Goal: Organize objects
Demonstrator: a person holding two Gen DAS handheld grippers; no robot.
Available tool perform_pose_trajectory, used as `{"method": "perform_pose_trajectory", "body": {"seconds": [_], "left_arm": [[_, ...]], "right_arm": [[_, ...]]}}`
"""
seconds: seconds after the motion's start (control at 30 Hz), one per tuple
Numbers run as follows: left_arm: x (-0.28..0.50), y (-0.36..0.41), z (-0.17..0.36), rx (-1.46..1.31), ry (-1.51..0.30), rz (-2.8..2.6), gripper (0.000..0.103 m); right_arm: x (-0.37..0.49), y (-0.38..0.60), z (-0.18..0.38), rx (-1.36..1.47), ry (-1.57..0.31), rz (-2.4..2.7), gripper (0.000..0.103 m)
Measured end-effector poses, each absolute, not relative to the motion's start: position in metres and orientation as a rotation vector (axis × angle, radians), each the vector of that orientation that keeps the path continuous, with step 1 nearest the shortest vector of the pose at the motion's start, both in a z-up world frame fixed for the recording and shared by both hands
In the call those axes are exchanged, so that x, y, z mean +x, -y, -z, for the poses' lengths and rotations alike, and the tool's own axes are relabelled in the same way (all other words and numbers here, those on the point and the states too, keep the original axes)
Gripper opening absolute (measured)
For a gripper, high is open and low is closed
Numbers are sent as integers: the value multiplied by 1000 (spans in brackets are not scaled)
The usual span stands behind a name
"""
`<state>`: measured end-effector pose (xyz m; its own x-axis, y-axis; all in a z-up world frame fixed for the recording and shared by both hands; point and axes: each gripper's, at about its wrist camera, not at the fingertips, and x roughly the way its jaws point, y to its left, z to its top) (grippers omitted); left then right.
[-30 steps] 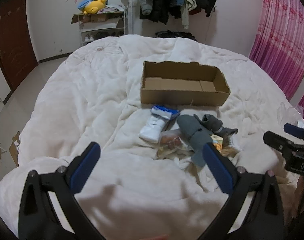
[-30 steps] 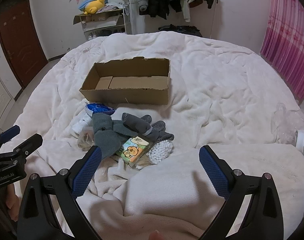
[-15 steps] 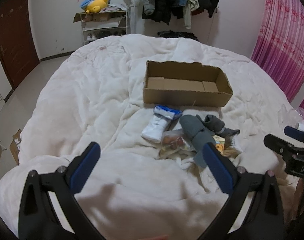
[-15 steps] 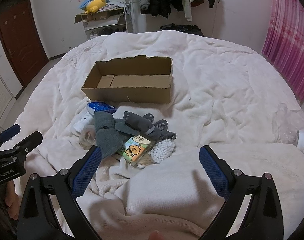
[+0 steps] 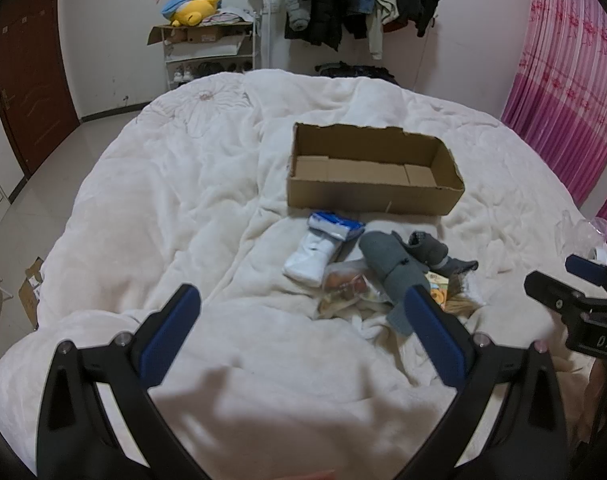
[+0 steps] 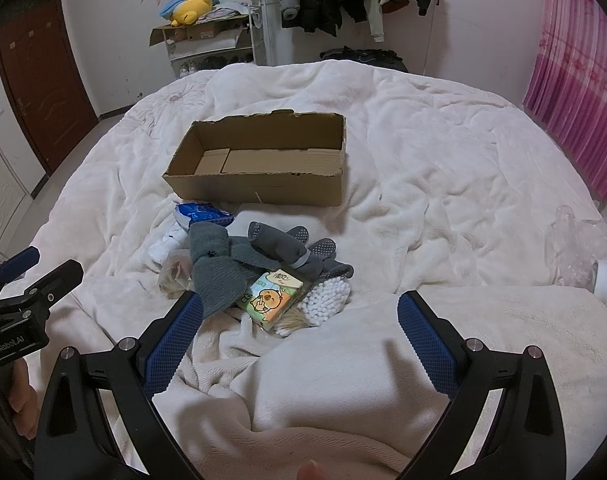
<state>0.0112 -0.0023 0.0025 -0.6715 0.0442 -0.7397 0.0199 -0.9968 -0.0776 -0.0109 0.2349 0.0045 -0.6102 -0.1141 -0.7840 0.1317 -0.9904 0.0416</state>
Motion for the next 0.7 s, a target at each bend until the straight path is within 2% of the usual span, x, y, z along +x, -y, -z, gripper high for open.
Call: {"method": "perform_pose_trajectory", "body": {"seconds": [0.7], "left_arm": [[12, 2, -4, -1266, 127, -2855, 102]], "right_arm": [[-11, -234, -4, 1315, -32, 2702, 100]]}}
